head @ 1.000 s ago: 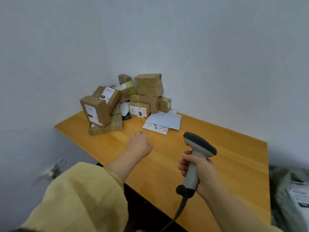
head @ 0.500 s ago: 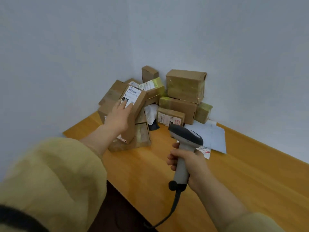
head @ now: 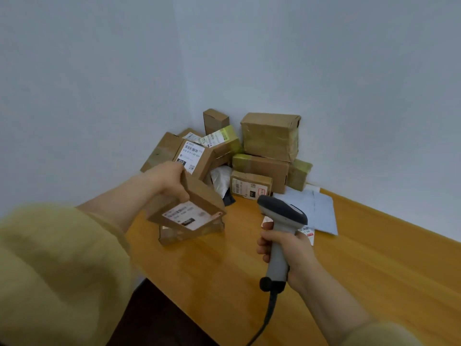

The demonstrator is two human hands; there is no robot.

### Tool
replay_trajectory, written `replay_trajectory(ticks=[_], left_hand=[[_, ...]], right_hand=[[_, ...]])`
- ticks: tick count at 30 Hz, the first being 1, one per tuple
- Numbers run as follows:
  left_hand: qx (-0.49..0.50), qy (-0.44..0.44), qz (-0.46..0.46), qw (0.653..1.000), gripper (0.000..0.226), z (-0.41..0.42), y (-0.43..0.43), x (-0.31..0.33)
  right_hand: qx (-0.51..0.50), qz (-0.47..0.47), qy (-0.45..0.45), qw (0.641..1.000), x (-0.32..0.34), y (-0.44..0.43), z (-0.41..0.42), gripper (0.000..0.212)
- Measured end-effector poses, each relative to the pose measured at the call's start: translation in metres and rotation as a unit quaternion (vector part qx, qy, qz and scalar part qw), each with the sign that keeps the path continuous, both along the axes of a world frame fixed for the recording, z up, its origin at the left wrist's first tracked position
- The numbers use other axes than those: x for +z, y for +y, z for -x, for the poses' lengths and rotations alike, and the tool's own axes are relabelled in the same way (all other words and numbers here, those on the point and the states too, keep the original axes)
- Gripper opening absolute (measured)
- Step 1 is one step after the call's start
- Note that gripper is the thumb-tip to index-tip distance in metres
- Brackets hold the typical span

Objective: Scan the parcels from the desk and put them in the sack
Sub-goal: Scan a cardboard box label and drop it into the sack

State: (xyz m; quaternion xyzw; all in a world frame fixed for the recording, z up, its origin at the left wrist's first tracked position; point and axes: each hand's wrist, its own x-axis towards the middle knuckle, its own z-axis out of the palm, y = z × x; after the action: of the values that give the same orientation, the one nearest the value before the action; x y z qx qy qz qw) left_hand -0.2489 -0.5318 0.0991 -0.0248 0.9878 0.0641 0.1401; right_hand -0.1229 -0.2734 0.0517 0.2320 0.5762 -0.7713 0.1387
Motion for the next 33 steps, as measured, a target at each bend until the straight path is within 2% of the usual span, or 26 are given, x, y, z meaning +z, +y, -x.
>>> replay_trajectory(ticks=[3,5,7,11,13,15,17,19,22,25,29,33], left_hand=[[0.079,0.002,-0.209,0.975,0.041,-0.014,0.016,0.015],[0.128,-0.018,-0.367,0.921,0.038,-0.026,0.031,0.019],[0.161,-0.041,-0.462,0.871,0.05,-0.034,0.048,0.017],[0.181,-0.071,-0.55,0.812,0.061,-0.053,0.093,0.015],[0.18,-0.079,-0.581,0.79,0.059,-0.062,0.115,0.016],[0.177,-0.083,-0.604,0.772,0.057,-0.07,0.135,0.017],[0.178,-0.084,-0.613,0.765,0.067,-0.075,0.149,0.016],[0.171,-0.066,-0.591,0.785,0.065,-0.079,0.161,0.019],[0.144,-0.014,-0.525,0.839,0.053,-0.082,0.173,0.03],[0.093,0.048,-0.469,0.877,0.033,-0.085,0.185,0.047],[0.001,0.1,-0.31,0.945,0.037,-0.087,0.2,0.063],[-0.039,0.093,-0.255,0.962,0.045,-0.087,0.206,0.068]], right_hand=[[-0.015,0.009,0.015,1.0,0.011,0.016,-0.013,0.025],[-0.028,0.011,0.032,0.999,0.02,0.031,-0.023,0.022],[-0.043,0.019,0.049,0.998,0.027,0.047,-0.034,0.017],[-0.048,0.048,0.062,0.996,0.042,0.077,-0.061,0.021],[-0.048,0.063,0.067,0.995,0.049,0.089,-0.073,0.027],[-0.057,0.065,0.075,0.993,0.054,0.099,-0.085,0.031],[-0.061,0.046,0.084,0.994,0.06,0.107,-0.095,0.032],[-0.055,0.01,0.092,0.994,0.063,0.115,-0.105,0.029],[-0.015,-0.064,0.1,0.993,0.065,0.125,-0.115,0.019],[0.033,-0.127,0.11,0.985,0.064,0.131,-0.123,0.018],[0.099,-0.189,0.12,0.97,0.061,0.131,-0.13,0.02],[0.124,-0.223,0.119,0.96,0.062,0.131,-0.136,0.019]])
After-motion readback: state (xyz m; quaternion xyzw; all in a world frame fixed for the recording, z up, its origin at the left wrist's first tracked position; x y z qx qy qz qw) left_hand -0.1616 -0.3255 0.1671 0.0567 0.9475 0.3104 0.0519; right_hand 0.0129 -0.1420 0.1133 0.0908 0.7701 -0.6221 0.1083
